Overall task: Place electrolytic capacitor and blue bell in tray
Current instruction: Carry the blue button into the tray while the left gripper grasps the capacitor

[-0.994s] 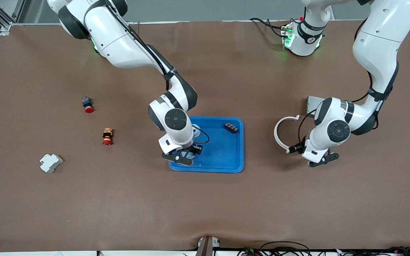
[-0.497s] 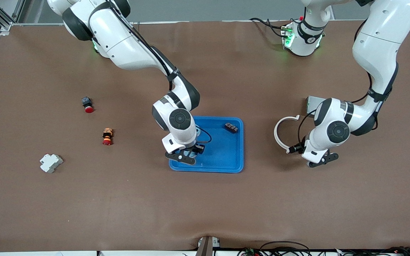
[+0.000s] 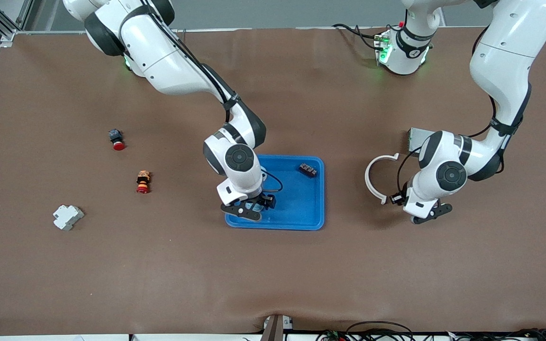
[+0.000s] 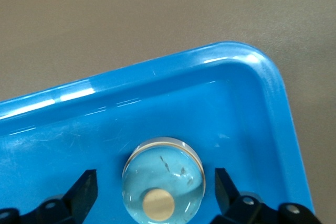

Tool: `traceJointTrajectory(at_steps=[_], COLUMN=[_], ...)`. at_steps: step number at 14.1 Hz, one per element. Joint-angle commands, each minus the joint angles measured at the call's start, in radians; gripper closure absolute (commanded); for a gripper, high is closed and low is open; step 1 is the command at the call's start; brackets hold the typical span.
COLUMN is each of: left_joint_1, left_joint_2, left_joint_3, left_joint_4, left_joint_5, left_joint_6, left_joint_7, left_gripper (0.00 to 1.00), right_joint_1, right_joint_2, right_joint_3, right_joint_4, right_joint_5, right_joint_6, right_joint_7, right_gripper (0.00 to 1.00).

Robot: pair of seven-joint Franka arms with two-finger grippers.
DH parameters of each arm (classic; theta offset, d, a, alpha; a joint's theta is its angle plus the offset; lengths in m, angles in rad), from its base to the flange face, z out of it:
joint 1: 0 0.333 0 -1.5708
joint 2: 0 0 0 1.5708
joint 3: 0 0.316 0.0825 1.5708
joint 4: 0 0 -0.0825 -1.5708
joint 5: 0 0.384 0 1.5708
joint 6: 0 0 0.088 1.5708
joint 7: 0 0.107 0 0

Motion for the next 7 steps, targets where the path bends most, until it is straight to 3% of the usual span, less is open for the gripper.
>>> traceJointTrajectory(at_steps=[1,3,7], left_joint_1=[0.000,-0.002,-0.083], left_joint_2=[-0.008,-0.016,0.004], left_joint_3=[-0.004,-0.013,-0.015], left_joint_4=[0.028,0.060,0.241], left_joint_5=[0.024,0.024,0.011], left_joint_6=[-0.031,-0.096,-0.326], left_joint_7=[-0.044,-0.047,-0.125], left_gripper=[1.00,1.00,1.00], right_joint_1=[0.008,-0.001,-0.013], right_joint_2=[0.000,-0.026,-0.074], right_joint_3=[-0.007,-0.006,-0.004], right_joint_4=[0.024,0.025,0.034], right_joint_5=[-0.025,-0.034,-0.028], right_joint_6=[-0.016,-0.060,-0.212], right_joint_7=[0.011,-0.017,-0.141], right_gripper=[0.00,0.00,0.00])
